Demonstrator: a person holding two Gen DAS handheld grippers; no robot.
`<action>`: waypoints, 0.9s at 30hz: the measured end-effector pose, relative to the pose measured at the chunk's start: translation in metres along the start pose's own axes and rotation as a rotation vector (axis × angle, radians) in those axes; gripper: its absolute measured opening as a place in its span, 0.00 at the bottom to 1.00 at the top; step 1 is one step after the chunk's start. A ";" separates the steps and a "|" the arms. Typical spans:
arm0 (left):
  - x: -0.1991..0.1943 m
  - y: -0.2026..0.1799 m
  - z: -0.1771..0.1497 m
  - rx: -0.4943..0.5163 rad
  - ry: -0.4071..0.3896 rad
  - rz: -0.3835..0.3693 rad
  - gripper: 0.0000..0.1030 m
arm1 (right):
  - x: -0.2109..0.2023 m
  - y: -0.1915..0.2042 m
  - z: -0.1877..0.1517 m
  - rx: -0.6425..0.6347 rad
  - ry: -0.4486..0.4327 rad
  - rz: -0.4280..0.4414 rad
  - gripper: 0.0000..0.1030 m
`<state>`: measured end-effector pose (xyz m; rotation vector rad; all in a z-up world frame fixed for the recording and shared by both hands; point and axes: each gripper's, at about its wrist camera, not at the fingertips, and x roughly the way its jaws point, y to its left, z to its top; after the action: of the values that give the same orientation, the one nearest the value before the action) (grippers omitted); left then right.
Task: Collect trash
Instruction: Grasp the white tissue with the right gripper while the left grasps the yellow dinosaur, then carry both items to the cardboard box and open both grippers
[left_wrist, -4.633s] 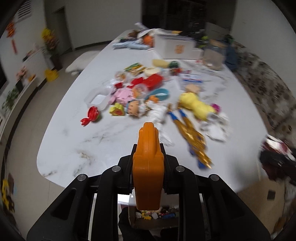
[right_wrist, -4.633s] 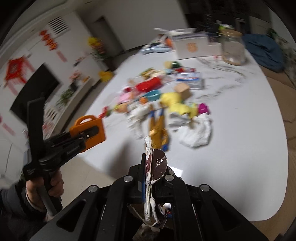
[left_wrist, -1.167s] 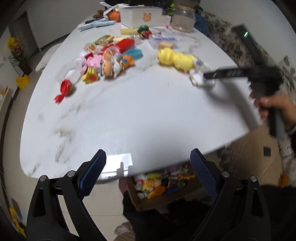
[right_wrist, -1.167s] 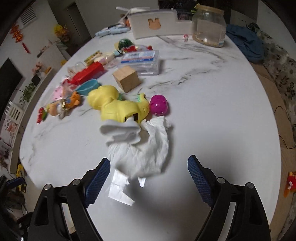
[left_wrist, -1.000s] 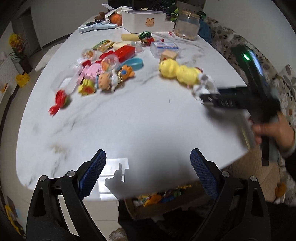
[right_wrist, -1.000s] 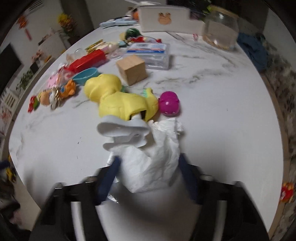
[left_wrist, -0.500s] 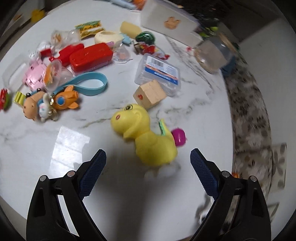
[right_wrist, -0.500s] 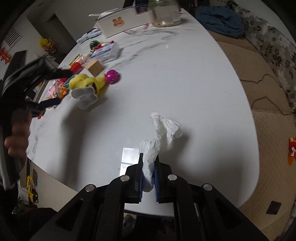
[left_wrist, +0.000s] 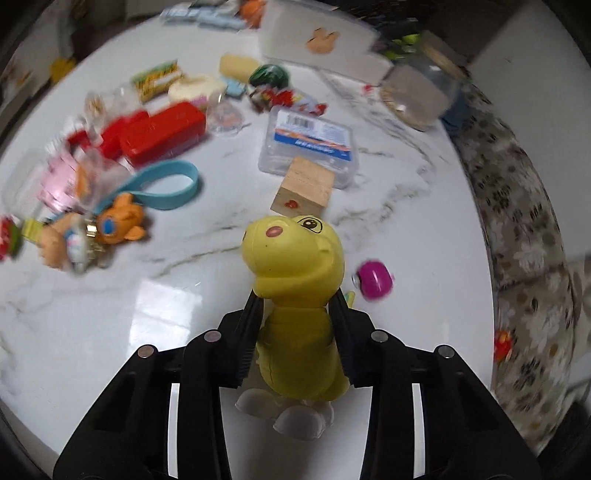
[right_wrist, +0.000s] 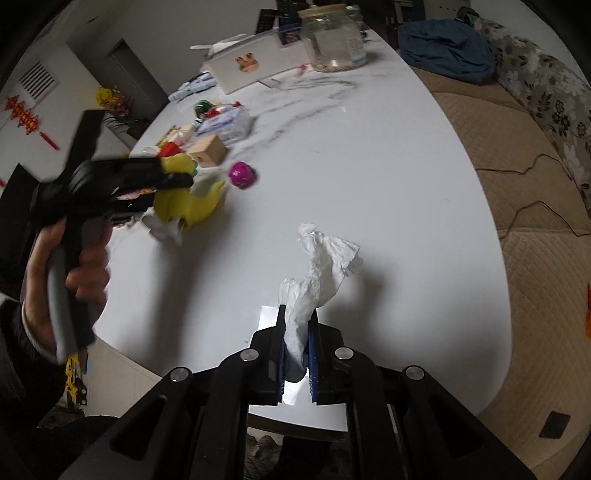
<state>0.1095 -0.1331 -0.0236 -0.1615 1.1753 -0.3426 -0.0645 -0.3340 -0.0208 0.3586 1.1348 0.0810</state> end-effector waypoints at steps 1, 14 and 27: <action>-0.019 0.000 -0.013 0.069 -0.026 -0.003 0.35 | -0.001 0.004 0.000 -0.005 -0.002 0.018 0.09; -0.134 0.030 -0.164 0.405 -0.036 0.024 0.35 | -0.017 0.097 -0.039 -0.288 0.092 0.210 0.09; -0.108 0.061 -0.223 0.316 0.143 0.073 0.54 | 0.024 0.128 -0.102 -0.430 0.334 0.250 0.53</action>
<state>-0.1221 -0.0267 -0.0320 0.1836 1.2484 -0.4757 -0.1307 -0.1835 -0.0383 0.1006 1.3587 0.6146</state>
